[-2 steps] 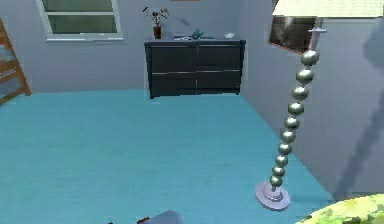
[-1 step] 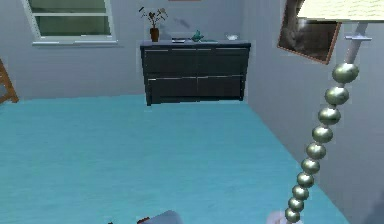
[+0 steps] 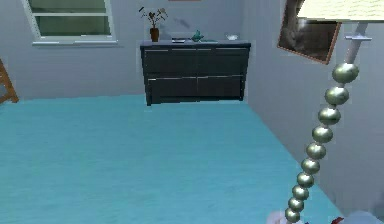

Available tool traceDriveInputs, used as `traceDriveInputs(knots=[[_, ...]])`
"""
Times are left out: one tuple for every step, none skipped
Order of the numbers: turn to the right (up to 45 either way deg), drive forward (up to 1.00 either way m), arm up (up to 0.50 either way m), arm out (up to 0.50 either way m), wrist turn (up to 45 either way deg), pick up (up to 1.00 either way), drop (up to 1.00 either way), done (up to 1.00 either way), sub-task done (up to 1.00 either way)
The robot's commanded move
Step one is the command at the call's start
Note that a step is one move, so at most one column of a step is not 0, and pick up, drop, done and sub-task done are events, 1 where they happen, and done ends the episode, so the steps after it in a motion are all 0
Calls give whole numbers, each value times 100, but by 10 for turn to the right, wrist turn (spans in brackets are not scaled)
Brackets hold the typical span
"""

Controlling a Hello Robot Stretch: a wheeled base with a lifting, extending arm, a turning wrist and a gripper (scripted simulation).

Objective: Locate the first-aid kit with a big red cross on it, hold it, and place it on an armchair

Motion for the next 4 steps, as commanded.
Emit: traceDriveInputs(knots=[[0, 0, 0, 0, 450, 0, 0, 0, 0], [0, 0, 0, 0, 450, 0, 0, 0, 0], [0, 0, 0, 0, 420, 0, 0, 0, 0], [0, 0, -38, 0, 0, 0, 0, 0, 0]])
